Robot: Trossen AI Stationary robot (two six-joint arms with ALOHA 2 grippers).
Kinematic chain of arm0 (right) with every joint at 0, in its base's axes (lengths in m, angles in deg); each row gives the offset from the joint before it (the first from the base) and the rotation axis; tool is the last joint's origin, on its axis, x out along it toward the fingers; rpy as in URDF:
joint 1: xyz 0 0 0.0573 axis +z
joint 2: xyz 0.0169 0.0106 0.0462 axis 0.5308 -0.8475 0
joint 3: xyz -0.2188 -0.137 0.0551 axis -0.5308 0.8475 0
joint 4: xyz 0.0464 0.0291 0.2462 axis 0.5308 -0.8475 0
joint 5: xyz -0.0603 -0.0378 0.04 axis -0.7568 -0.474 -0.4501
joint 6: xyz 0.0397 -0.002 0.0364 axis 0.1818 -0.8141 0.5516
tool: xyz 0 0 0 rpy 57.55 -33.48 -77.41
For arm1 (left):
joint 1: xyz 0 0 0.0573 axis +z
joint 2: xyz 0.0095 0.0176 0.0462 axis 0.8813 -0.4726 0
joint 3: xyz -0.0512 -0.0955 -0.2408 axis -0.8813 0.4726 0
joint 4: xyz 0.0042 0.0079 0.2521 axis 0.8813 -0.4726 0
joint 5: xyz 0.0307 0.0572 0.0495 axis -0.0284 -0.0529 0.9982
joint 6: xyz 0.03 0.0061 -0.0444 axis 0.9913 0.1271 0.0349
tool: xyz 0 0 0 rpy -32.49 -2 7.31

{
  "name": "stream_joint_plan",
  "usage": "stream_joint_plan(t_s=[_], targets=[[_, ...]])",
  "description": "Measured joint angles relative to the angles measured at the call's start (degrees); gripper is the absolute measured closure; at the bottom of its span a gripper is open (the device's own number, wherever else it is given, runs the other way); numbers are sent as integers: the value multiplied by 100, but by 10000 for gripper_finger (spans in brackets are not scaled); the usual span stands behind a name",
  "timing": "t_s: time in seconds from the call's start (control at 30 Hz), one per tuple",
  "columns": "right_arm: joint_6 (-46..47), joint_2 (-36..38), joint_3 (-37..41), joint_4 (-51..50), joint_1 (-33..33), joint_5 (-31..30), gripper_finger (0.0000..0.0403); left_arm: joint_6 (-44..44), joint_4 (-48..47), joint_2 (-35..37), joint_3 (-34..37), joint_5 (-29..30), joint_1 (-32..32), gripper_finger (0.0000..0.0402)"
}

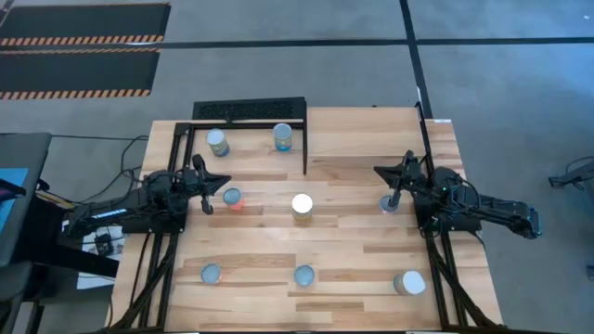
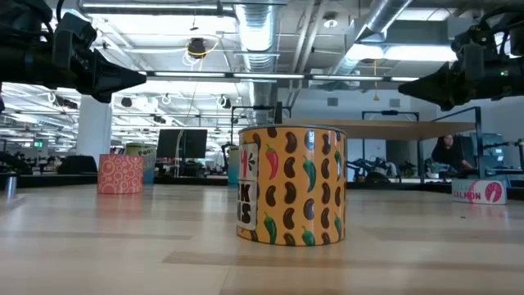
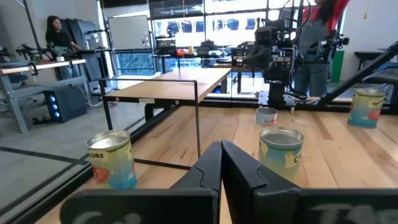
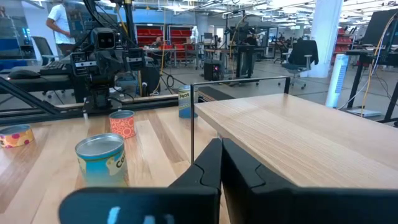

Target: Pick and place cans onto a shelf

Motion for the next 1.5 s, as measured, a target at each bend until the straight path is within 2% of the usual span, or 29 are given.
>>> stream_joint_plan(t_s=[0.2,0.43,0.6,0.67,1.07,1.33,1.5], targets=[[-2,-2,-2,0,0,0,373,-45,26,1,0,0,-1,401],[-2,0,1,0,0,0,376,-586,255,-23,1,-30,-1,402],[-2,-1,1,-1,-1,0,374,-546,786,-161,-22,-909,-13,401],[0,-2,0,-2,0,0,373,-407,818,-357,-82,-1037,-12,401],[-1,-1,-1,-1,0,0,374,603,1553,-2329,-725,-1366,-7,401],[0,0,-2,0,0,0,376,1007,2242,-4077,-1242,-1408,-179,401],[-2,-2,-1,0,-1,0,374,1449,2472,-5229,-1798,-1403,-437,402]])
